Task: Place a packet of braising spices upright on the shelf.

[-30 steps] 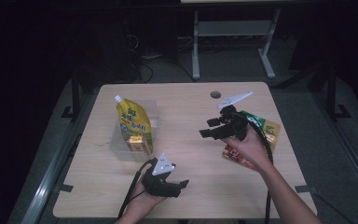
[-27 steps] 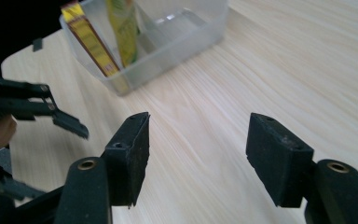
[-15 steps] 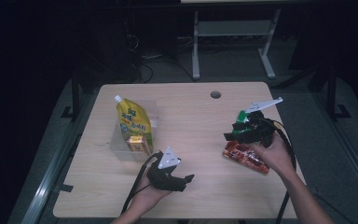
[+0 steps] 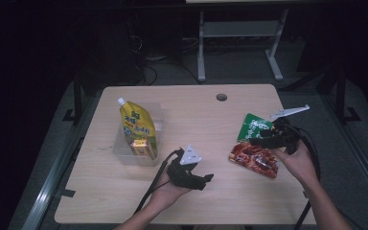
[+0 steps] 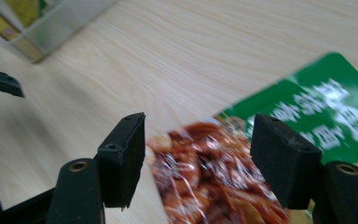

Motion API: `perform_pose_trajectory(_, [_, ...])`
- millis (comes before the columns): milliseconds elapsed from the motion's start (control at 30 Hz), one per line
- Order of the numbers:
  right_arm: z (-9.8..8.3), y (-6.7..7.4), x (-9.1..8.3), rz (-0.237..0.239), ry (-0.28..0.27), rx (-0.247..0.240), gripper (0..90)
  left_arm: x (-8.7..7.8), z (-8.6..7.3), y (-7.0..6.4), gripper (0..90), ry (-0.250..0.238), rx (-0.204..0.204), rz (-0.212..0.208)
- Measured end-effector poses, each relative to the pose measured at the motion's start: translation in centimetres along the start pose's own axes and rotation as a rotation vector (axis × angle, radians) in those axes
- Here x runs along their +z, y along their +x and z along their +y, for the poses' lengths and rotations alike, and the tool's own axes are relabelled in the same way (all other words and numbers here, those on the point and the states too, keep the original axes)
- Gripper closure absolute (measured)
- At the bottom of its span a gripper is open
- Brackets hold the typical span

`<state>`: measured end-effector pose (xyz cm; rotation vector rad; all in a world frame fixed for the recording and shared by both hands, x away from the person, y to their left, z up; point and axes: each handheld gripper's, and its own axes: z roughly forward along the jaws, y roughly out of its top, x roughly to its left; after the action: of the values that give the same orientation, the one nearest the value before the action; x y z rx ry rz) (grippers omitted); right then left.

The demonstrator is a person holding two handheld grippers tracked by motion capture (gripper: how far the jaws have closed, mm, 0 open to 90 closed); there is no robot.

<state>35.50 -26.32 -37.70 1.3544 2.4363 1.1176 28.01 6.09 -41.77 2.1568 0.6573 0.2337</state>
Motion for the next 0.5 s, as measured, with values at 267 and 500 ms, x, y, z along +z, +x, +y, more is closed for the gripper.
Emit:
perform_pose_trajectory(267, [-1.9, -3.1, -0.3, -0.077, 0.013, 0.097, 33.8, 2.6, 1.4, -0.3, 30.0, 0.008, 0.009, -0.015])
perform_pose_trajectory(500, [-2.9, -5.7, -0.5, -0.145, 0.011, 0.186, 32.7, 5.1, 3.0, -0.5, 35.6, 0.018, 0.040, -0.028])
